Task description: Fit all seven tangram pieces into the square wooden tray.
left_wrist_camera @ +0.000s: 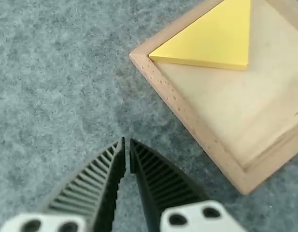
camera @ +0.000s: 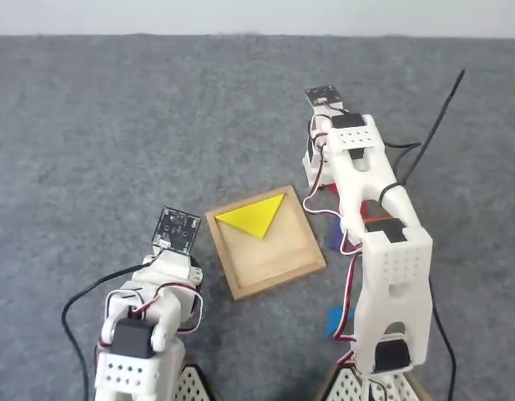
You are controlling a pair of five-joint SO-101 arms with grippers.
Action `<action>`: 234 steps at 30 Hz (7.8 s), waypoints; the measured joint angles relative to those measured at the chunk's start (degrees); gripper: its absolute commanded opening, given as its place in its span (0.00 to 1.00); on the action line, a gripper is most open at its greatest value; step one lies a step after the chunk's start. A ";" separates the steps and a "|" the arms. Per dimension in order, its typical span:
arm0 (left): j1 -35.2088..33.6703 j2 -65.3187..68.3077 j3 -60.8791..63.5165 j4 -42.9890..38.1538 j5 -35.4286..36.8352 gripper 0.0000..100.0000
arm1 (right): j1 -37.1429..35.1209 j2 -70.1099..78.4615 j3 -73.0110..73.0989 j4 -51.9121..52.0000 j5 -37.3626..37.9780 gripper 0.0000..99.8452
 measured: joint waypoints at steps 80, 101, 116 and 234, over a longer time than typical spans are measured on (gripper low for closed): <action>-0.09 0.00 0.00 0.00 0.00 0.02 | -2.29 -9.32 15.82 -5.19 9.67 0.25; -0.09 0.00 0.00 0.00 0.00 0.02 | -3.78 -16.62 24.26 -0.44 15.82 0.37; -0.09 0.00 0.00 0.00 0.00 0.02 | -2.29 -11.16 19.60 -0.35 16.62 0.30; 0.00 0.00 0.00 0.00 0.00 0.02 | -2.55 -5.45 9.23 -8.44 -13.45 0.22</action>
